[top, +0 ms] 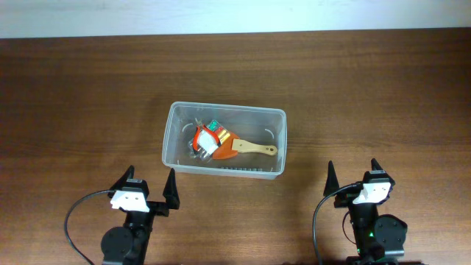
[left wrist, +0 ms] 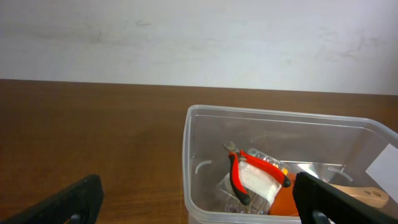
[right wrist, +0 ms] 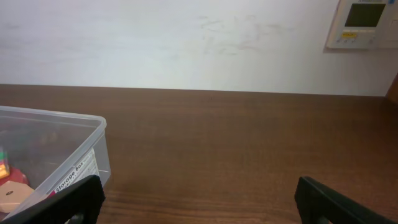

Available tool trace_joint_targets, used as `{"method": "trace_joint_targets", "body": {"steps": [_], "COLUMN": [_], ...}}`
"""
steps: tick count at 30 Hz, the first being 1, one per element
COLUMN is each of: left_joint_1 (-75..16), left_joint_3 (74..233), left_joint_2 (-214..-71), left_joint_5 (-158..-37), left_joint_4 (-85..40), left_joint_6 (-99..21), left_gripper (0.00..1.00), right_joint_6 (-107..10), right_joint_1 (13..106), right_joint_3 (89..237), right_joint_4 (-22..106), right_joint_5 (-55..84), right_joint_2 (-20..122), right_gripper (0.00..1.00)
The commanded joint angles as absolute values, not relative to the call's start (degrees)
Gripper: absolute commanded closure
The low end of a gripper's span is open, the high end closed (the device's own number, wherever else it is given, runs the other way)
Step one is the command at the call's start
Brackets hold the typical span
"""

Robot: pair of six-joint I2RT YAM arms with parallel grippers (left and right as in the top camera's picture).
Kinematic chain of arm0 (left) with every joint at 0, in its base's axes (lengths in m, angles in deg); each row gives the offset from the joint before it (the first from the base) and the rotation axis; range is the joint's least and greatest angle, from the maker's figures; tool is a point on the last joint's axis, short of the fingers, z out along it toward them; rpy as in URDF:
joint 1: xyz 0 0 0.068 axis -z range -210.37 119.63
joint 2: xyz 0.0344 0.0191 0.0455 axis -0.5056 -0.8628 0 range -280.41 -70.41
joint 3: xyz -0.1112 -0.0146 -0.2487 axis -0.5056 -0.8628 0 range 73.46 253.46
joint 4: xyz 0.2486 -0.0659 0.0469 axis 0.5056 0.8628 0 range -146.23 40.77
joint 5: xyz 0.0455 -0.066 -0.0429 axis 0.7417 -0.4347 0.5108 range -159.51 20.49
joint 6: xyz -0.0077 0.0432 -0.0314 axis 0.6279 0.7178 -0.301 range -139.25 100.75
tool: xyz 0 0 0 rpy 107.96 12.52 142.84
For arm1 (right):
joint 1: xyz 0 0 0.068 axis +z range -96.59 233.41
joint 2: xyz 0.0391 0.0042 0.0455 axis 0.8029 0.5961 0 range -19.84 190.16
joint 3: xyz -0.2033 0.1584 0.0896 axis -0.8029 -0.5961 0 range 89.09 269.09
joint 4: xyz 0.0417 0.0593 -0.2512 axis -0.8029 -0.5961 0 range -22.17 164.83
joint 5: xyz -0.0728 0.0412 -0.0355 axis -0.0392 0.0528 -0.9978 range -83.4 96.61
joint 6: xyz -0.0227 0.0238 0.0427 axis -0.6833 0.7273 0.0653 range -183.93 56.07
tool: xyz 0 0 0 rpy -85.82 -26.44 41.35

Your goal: Pack container

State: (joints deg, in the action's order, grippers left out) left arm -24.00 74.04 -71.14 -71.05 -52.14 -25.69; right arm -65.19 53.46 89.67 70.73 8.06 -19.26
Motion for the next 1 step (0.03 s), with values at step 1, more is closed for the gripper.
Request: {"method": "trace_joint_targets", "body": {"steps": [1], "left_joint_1": [-23.76], "left_joint_3": [73.99], "left_joint_2": [-70.73], "left_joint_5": [-72.54], "left_joint_4": [-51.70], "left_joint_6": [-24.75], "left_gripper": [0.01], "right_joint_6": [-64.49], "right_joint_1": [53.88], "right_joint_3": [89.41], "right_joint_4": [70.34], "right_joint_5": [7.40], "right_joint_2": [-19.44], "right_gripper": [0.01]}}
